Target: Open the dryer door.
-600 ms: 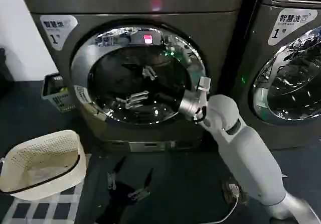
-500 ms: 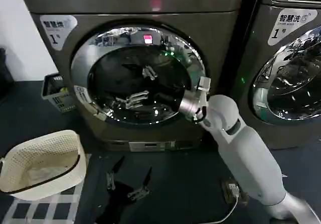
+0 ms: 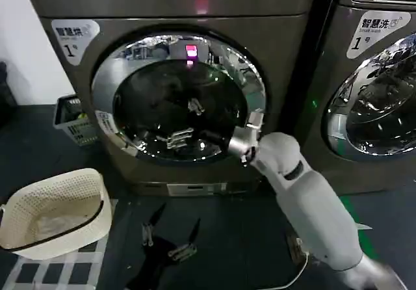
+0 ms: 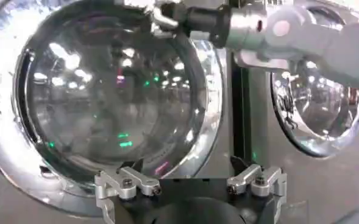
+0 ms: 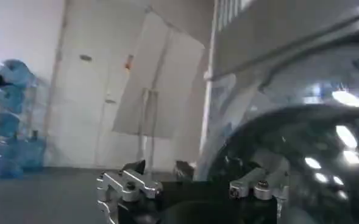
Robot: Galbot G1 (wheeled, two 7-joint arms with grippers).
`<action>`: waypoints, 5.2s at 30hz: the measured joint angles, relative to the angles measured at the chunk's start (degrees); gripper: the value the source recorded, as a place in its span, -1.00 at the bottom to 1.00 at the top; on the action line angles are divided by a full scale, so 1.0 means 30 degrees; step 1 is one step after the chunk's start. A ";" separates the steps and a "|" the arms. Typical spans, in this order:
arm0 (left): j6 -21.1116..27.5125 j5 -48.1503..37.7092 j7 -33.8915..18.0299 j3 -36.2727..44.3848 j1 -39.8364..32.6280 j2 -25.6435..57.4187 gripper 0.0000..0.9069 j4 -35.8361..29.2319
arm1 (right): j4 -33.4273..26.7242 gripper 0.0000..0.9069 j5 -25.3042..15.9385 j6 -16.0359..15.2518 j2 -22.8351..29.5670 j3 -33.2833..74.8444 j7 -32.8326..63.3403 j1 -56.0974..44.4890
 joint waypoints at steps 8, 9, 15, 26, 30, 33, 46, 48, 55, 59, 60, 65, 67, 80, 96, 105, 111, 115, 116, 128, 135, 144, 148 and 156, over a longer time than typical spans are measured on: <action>0.0501 0.0249 -0.0071 0.0066 -0.0024 -0.0059 1.00 -0.0012 | -0.1404 1.00 -0.0239 0.0831 0.0793 -0.1155 0.0311 0.0778; 0.0535 0.0288 -0.0078 0.0067 -0.0023 -0.0062 1.00 -0.0018 | -0.1502 1.00 -0.0241 0.0823 0.0871 -0.1297 0.0376 0.0851; 0.0947 0.0504 -0.0241 0.0066 -0.0010 -0.0114 1.00 -0.0083 | -0.2173 1.00 -0.0242 0.0754 0.1403 -0.1917 0.0987 0.1256; 0.1073 0.0721 -0.0111 0.0265 0.0081 -0.0332 1.00 -0.0065 | -0.3364 1.00 -0.0209 0.0630 0.2215 -0.3145 0.2601 0.1599; 0.1057 0.0770 -0.0104 0.0326 0.0112 -0.0374 1.00 -0.0069 | -0.3596 1.00 -0.0205 0.0558 0.2447 -0.3503 0.2697 0.1633; 0.1051 0.0764 -0.0108 0.0319 0.0124 -0.0356 1.00 -0.0081 | -0.3768 1.00 -0.0200 0.0428 0.2675 -0.3708 0.2902 0.1766; 0.1023 0.0765 -0.0099 0.0402 0.0132 -0.0336 1.00 -0.0133 | -0.4038 1.00 -0.0205 -0.0882 0.3551 -0.4441 0.5434 0.2027; 0.1023 0.0762 -0.0099 0.0412 0.0124 -0.0332 1.00 -0.0134 | -0.4190 1.00 -0.0209 -0.0875 0.3685 -0.4472 0.5530 0.2037; 0.0972 0.0804 -0.0114 0.0447 0.0223 -0.0316 1.00 -0.0118 | -0.4967 1.00 -0.0270 -0.0709 0.4168 -0.4631 0.5370 0.2348; 0.0974 0.0803 -0.0120 0.0455 0.0193 -0.0320 1.00 -0.0125 | -0.5495 1.00 -0.0294 -0.0456 0.4387 -0.4703 0.5301 0.2572; 0.0975 0.0802 -0.0120 0.0461 0.0181 -0.0325 1.00 -0.0124 | -0.5643 1.00 -0.0318 -0.0384 0.4464 -0.4703 0.5279 0.2605; 0.0975 0.0801 -0.0120 0.0490 0.0161 -0.0354 1.00 -0.0088 | -0.6362 1.00 -0.0459 -0.0104 0.4808 -0.4833 0.5232 0.2871; 0.0975 0.0786 -0.0123 0.0488 0.0148 -0.0359 1.00 -0.0088 | -0.6601 1.00 -0.0477 -0.0019 0.4904 -0.4857 0.5237 0.2959; 0.0942 0.0823 -0.0133 0.0526 0.0185 -0.0465 1.00 -0.0078 | -0.7527 1.00 -0.0526 0.0188 0.5145 -0.5076 0.5225 0.3412; 0.0873 0.0906 -0.0130 0.0602 0.0195 -0.0578 1.00 -0.0104 | -0.7853 1.00 -0.0453 0.0237 0.5152 -0.5361 0.5260 0.3767; 0.0872 0.0917 -0.0131 0.0640 0.0179 -0.0630 1.00 -0.0067 | -0.8144 1.00 -0.0395 0.0608 0.5116 -0.5391 0.4343 0.3848; 0.0867 0.0922 -0.0135 0.0672 0.0173 -0.0649 1.00 -0.0046 | -0.8419 1.00 -0.0101 0.0775 0.5117 -0.5402 0.3807 0.4062; 0.0863 0.0927 -0.0134 0.0677 0.0172 -0.0655 1.00 -0.0045 | -0.8401 1.00 0.0183 0.0805 0.5116 -0.5377 0.3341 0.4094; 0.0862 0.0927 -0.0133 0.0677 0.0173 -0.0656 1.00 -0.0045 | -0.8400 1.00 0.0198 0.0876 0.5116 -0.5376 0.3196 0.4112; 0.0861 0.0928 -0.0133 0.0657 0.0163 -0.0734 1.00 -0.0039 | -0.8236 1.00 0.0432 0.1239 0.5125 -0.5473 0.1745 0.4114; 0.0860 0.0929 -0.0131 0.0625 0.0150 -0.0794 1.00 -0.0049 | -0.8013 1.00 0.0671 0.1222 0.5124 -0.5412 0.1128 0.3998; 0.0949 0.0960 -0.0128 0.0193 0.0089 -0.0817 1.00 -0.0050 | -0.7111 1.00 0.1653 0.0675 0.5112 -0.5164 -0.0079 0.3649; 0.1221 0.0932 -0.0103 -0.0205 0.0152 -0.0731 1.00 -0.0170 | -0.6431 1.00 0.1677 0.0226 0.5105 -0.5207 -0.0787 0.3396; 0.1655 0.0824 0.0187 -0.0662 0.0476 -0.0608 1.00 -0.0537 | -0.5611 1.00 0.1655 0.0117 0.4699 -0.5391 -0.1840 0.3159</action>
